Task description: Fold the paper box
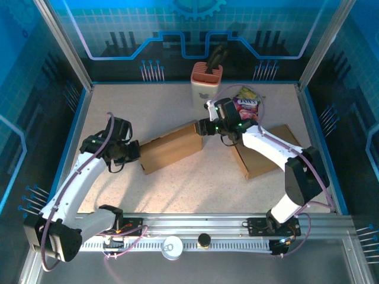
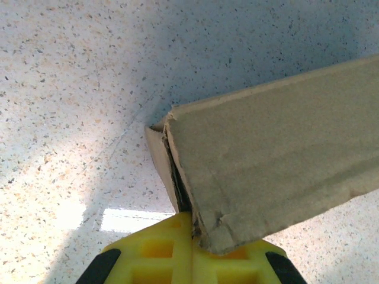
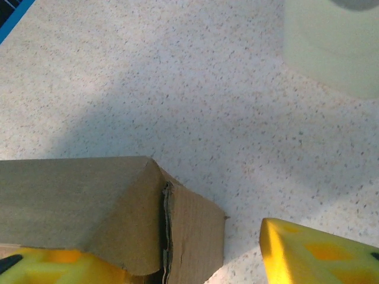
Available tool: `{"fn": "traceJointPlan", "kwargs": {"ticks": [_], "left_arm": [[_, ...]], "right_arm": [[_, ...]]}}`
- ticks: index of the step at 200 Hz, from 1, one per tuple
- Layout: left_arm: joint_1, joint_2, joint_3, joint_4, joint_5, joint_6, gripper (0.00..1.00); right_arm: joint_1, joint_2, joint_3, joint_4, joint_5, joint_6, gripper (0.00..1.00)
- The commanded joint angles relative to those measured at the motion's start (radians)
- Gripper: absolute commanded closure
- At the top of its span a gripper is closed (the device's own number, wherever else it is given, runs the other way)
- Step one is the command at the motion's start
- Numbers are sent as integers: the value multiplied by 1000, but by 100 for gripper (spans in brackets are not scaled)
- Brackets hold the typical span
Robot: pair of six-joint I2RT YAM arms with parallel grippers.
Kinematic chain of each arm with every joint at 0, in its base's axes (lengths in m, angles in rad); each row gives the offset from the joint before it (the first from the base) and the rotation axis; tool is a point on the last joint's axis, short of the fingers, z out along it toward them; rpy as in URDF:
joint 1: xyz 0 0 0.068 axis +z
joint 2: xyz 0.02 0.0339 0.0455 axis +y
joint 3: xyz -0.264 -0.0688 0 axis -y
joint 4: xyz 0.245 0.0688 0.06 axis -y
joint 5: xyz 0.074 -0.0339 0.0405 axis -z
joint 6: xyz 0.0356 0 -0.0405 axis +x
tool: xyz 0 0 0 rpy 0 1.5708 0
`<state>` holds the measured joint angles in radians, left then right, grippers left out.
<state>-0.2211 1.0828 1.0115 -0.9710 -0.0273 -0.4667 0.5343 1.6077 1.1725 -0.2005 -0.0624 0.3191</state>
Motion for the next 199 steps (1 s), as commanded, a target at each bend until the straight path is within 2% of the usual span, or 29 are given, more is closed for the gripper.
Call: {"fn": "traceJointPlan", "kwargs": {"ticks": [1,39,77,105,121,149,173,199], "left_arm": [[-17,7,-31,2,-35,-47,100],[-23,20,-21,3,-48,-57,100],[-28,31,-30,16,-50,-66,100],[-32,32,-30,14,-57,-66,100],[-32,27,-28,12,-58,-63,100],[-34,30,-28,14,-62,-61,100],[-38,30,-28,15,-63,-59,100],[-41,29,-25,11,-74,-52,100]], "right_arm": [[1,-68,-54,-58,-88,42,35],[-12,-153,-110,-39,-156,82,35],[-12,-194,-152,-40,-164,98,42],[-18,-249,-206,-8,-163,155,39],[-18,-302,-224,23,-151,266,32],[-5,-355,-237,88,-106,555,18],[-5,-358,-249,154,-77,828,12],[-5,-292,-206,179,-119,1039,8]]}}
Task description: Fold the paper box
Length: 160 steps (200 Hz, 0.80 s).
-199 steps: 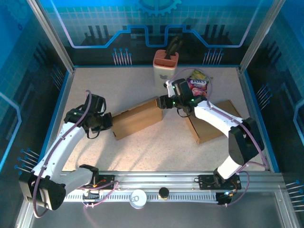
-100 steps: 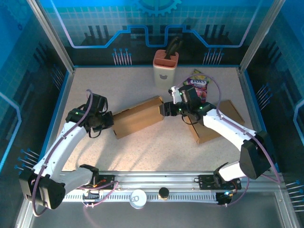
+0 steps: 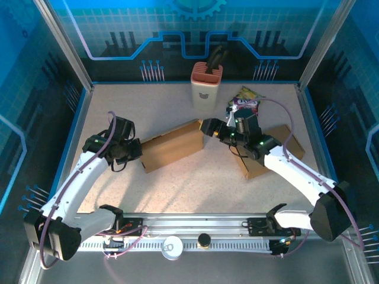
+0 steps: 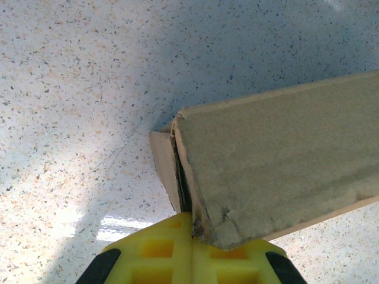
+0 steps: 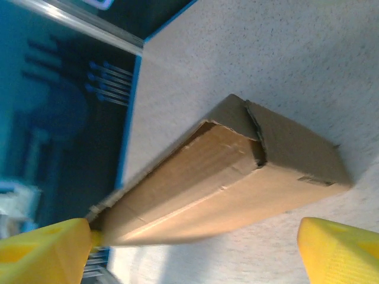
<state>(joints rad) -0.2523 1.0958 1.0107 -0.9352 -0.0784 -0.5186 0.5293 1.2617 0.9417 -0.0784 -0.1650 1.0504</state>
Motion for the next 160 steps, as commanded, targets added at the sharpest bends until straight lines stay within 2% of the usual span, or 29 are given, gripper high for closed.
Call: {"fn": "traceJointPlan", "kwargs": {"ticks": [1,27,46,128,147,160], "left_arm": [[-10,15,-24,-25,-22,0,100],[-10,15,-23,-27,-24,3,100],[-11,17,-20,-28,-26,7,100],[-13,30,-5,-29,-35,22,100],[-13,33,3,-31,-38,28,100],[-13,30,8,-32,-40,30,100]], "right_arm": [[0,58,26,57,-19,314,8],[7,146,58,87,-78,464,6],[17,187,72,101,-82,511,6],[2,314,130,143,-101,539,13],[-1,344,141,135,-103,532,16],[-7,364,133,157,-115,536,23]]}}
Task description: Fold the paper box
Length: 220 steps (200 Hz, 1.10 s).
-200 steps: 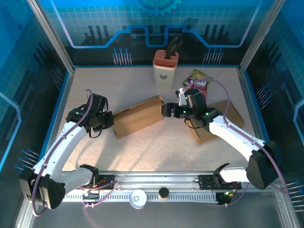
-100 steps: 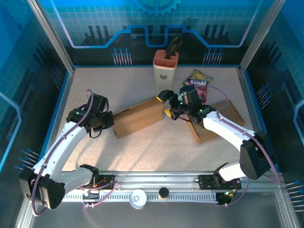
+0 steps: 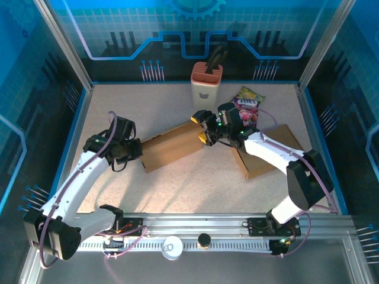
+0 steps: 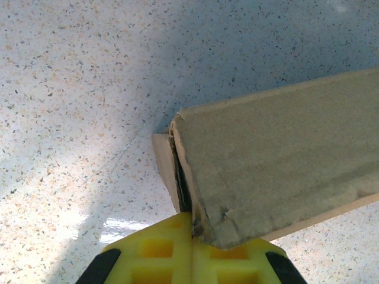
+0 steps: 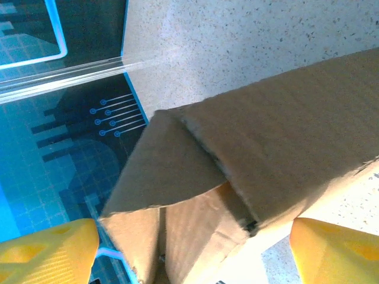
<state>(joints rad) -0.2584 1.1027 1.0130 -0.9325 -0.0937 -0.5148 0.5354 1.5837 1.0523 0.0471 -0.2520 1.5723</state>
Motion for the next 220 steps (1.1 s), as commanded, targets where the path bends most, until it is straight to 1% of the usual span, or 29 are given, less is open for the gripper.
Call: {"fn": "traceJointPlan", "kwargs": {"ticks": [1,21,23,26,30,48,69,87,107,141,147,166,195,220], "left_arm": [[-7,23,6,-35,-25,27,100],[-8,9,17,-37,-20,30,100],[-8,7,18,-37,-17,30,98],[-8,3,20,-40,-16,30,92],[-8,-1,23,-41,-12,29,88],[-9,-21,36,-45,27,25,76],[-10,-60,53,-42,104,19,63],[-9,-84,71,-46,162,0,50],[4,-112,70,-17,205,-29,42],[104,-100,30,67,327,-79,36],[125,-98,20,80,342,-87,35],[180,-98,-21,136,393,-107,35],[194,-83,-68,174,417,-117,39],[196,-88,-112,185,400,-114,42]], "right_arm": [[-14,42,21,33,-28,14,24],[-19,55,5,44,-28,18,31],[-18,57,4,46,-28,18,32],[-19,59,2,46,-27,18,33],[-20,61,-2,48,-28,18,34],[-22,71,-12,54,-26,20,39],[-22,81,-16,56,-22,18,47],[-24,84,-20,57,-23,18,48],[-24,86,-23,54,-18,15,49],[-26,87,-37,50,-13,12,53],[-26,87,-42,51,-13,13,55],[-27,87,-50,56,-13,14,56],[-29,89,-55,59,-15,13,59],[-28,89,-60,65,-18,12,61]]}}
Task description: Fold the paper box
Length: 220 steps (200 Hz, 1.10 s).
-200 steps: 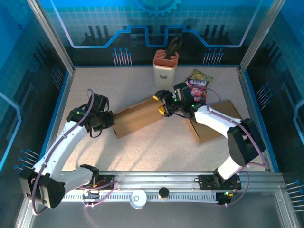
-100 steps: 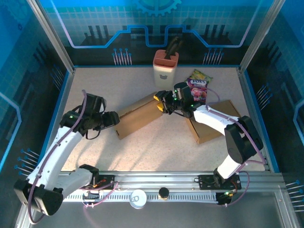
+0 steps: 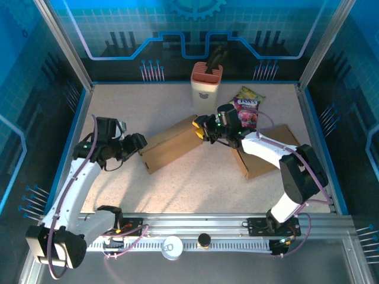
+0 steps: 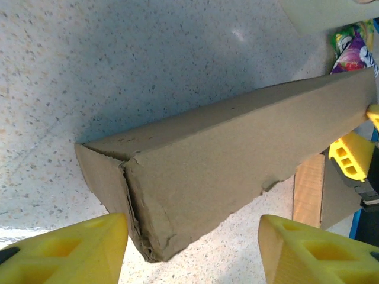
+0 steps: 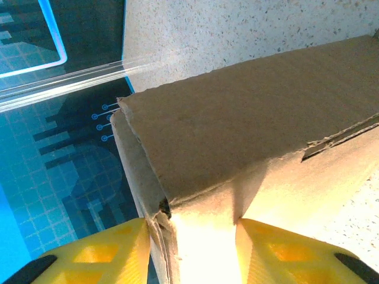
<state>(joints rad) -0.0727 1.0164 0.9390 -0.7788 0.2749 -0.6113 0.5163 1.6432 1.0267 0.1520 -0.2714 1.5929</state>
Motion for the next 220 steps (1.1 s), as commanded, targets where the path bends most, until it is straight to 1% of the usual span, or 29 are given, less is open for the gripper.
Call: {"fn": "traceJointPlan", "kwargs": {"ticks": [1,15,24,39,63,78,89,105,141,156,172,182,204,220], "left_arm": [[10,-2,-40,32,31,-18,42],[16,-11,-62,47,33,-22,44],[17,-15,-73,55,34,-22,46],[19,-19,-86,62,27,-21,48],[21,-31,-101,70,21,-18,55],[20,-33,-106,77,25,-14,62],[20,-32,-109,82,35,-13,69],[20,-33,-112,88,42,-9,75],[13,-48,-102,88,36,19,80],[-16,-57,-86,78,7,41,81],[-65,-61,-67,56,-51,53,81],[-102,-68,-64,49,-91,53,82],[-188,-102,-57,42,-181,47,82],[-250,-118,-55,44,-219,41,82]], "right_arm": [[-10,30,-35,-40,2,-8,61],[-10,29,-43,-39,3,-9,62],[-10,27,-49,-35,5,-8,65],[-10,24,-56,-32,6,-9,66],[-10,24,-62,-29,1,-10,67],[-10,21,-67,-28,3,-11,67],[-10,18,-71,-28,0,-14,68],[-10,14,-73,-24,-3,-17,68],[-14,-3,-92,-26,-19,-38,68],[-16,-18,-108,-28,-26,-53,69],[-22,-40,-130,-41,-38,-72,69],[-28,-60,-142,-46,-43,-79,68],[-52,-117,-227,-51,-57,-102,68],[-69,-165,-275,-68,-70,-127,68]]}}
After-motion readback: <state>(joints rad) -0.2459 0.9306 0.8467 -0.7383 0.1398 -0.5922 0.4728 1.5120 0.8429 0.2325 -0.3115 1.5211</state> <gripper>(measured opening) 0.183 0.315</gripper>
